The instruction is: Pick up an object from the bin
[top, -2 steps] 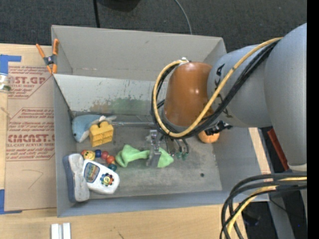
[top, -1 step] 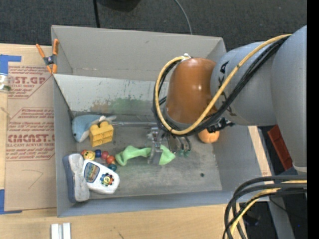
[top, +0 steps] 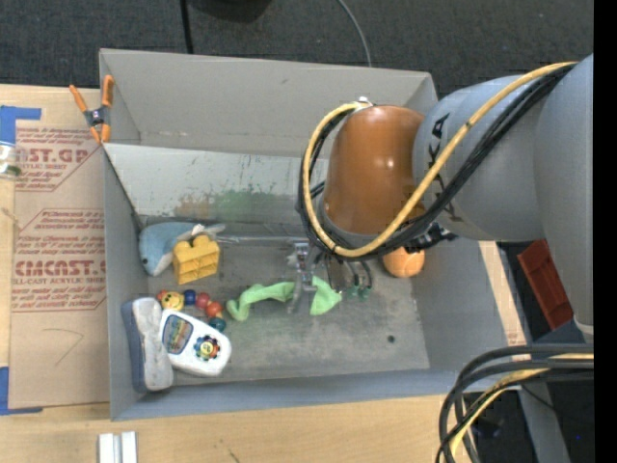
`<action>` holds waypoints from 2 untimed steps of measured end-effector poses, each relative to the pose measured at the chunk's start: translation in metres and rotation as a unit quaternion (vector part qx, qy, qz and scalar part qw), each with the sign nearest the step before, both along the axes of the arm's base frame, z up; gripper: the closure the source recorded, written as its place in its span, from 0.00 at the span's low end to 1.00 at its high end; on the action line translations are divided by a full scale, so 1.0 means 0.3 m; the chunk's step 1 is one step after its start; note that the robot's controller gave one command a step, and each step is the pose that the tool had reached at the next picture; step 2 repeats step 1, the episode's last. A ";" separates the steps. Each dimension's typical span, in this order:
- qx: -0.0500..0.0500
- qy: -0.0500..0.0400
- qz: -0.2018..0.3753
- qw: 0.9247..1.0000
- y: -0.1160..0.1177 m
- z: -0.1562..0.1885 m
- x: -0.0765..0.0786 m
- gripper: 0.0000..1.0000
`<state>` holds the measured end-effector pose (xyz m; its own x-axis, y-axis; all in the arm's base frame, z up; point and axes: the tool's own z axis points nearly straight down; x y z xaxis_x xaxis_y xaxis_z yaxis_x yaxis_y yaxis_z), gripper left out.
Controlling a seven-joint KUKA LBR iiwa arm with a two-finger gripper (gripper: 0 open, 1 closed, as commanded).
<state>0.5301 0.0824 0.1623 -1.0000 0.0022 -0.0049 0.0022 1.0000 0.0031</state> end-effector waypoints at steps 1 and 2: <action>0.000 0.000 0.000 1.000 0.000 0.031 0.000 1.00; 0.000 0.000 0.000 1.000 0.000 0.031 0.000 1.00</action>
Offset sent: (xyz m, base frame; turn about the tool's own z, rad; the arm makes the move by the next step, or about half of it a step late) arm 0.0000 0.0001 0.0199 0.0000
